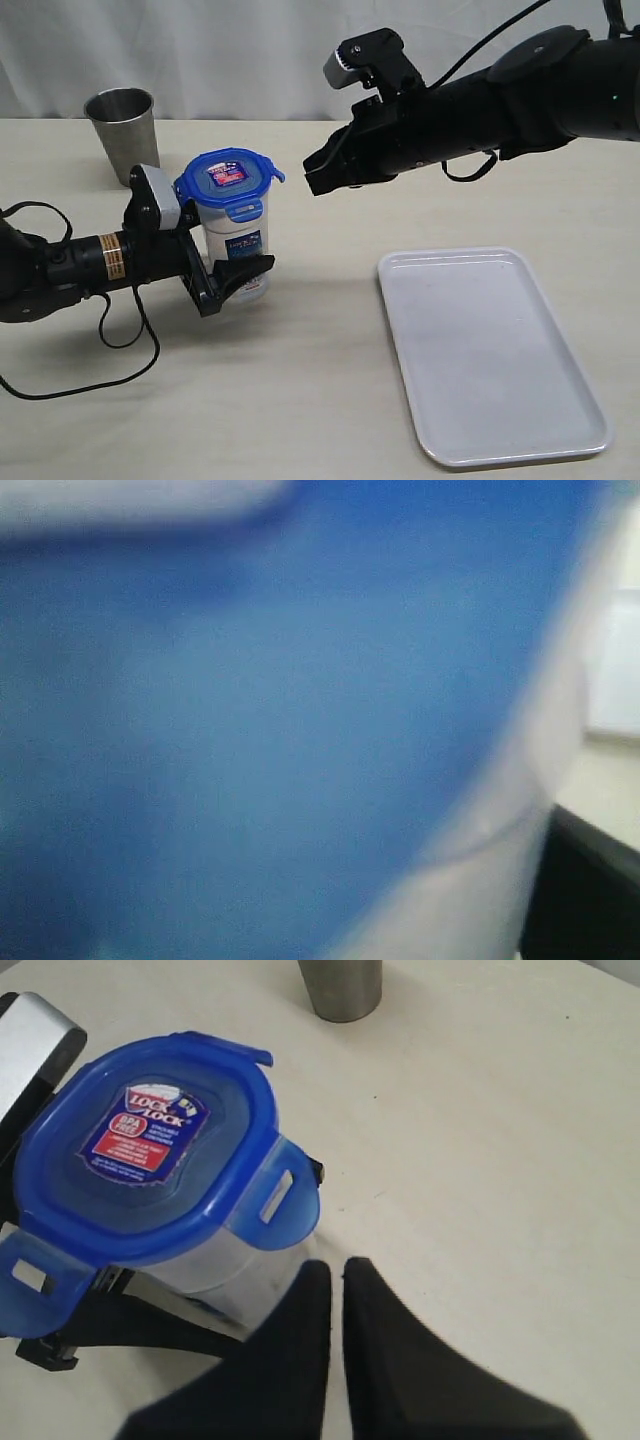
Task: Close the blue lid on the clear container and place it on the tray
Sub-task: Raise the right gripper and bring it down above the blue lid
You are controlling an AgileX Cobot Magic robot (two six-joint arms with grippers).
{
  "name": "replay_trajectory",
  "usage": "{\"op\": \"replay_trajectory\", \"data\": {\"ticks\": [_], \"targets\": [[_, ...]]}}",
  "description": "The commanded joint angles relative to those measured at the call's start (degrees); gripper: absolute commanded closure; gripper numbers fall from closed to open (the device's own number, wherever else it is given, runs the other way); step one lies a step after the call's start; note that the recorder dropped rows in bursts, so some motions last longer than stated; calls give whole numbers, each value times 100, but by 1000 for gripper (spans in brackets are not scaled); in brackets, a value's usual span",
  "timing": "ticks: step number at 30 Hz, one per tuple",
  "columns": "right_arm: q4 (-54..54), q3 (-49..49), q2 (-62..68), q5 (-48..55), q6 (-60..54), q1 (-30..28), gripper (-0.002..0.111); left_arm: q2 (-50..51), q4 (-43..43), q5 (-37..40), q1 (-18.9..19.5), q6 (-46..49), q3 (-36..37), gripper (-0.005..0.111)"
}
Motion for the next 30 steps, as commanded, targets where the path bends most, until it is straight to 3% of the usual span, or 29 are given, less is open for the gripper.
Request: {"op": "replay_trajectory", "data": {"ticks": [1,5,6,11,18,26,30], "targets": [[-12,-16,-79,-196,-7,-7,86,-12,-99,17,-43,10,-34,21],[-252,-24,-200,-286,-7,-7,64,-12,-99,20,-43,10,-34,45],[-316,-24,-258,-286,-7,-7,59,-12,-99,72,-43,10,-34,56],[-372,-24,-584,-238,33,-7,55,-12,75,301,-43,-111,-34,104],[-525,-168,-1216,97,-83,5,55,-95,353,178,36,-997,-42,107],[-839,-1451,-1319,1838,298,5,56,-248,3052,-84,323,-2138,-769,107],[-1519,-2066,-1174,3210,595,134,65,-248,3181,-84,323,-1968,-794,107]]}}
